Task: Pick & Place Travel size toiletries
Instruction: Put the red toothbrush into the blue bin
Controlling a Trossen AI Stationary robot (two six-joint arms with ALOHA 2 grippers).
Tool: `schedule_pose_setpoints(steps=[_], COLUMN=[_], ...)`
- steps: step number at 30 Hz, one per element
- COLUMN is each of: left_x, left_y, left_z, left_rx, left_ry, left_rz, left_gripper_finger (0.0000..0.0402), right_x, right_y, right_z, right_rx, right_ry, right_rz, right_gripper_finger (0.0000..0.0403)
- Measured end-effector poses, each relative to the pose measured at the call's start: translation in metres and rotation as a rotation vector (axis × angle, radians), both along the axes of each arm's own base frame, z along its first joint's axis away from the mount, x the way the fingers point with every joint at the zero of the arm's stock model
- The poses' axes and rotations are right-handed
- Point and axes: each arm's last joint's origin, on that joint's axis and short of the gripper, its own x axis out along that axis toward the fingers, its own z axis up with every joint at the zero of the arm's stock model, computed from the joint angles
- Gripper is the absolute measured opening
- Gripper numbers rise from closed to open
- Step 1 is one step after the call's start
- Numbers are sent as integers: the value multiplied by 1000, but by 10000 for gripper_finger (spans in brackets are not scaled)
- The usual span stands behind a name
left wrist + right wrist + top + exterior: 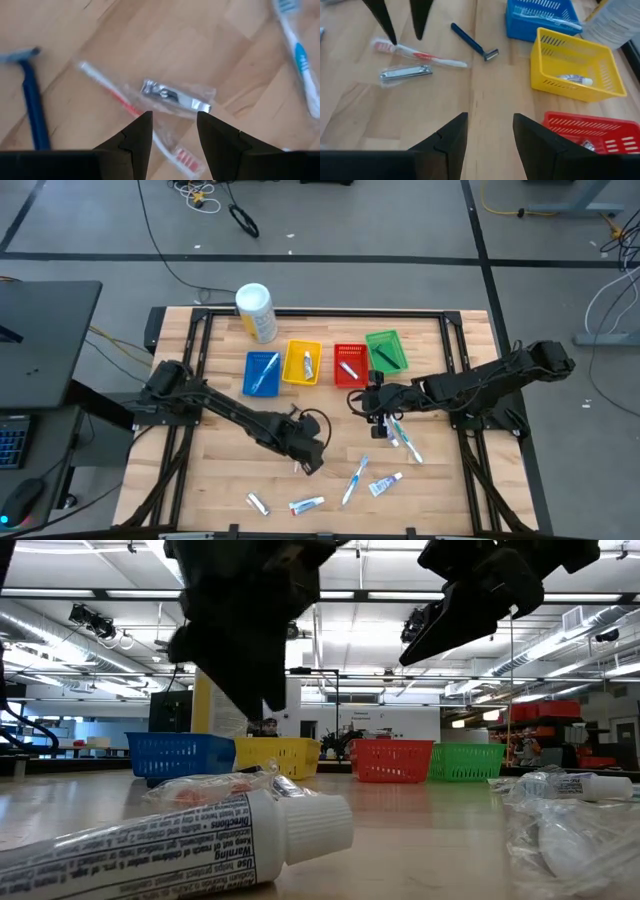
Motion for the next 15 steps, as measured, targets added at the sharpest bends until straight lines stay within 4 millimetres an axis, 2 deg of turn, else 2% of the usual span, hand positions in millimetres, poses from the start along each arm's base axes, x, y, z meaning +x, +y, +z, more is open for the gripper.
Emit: schedule_pose_setpoints(steps=[6,15], left_x=[-9,-8], left_y=[-10,-20], left_z=[0,-21], left_rx=[34,60], left_ry=[-16,-18], left_rz=[127,253], left_gripper_finger=[164,164], right_x=[1,1], right_y=[-3,-3], right_z=[0,0], right_rx=[-11,-10], right_ry=[-1,-2], right_rz=[-3,-3], right_gripper_finger=[167,167])
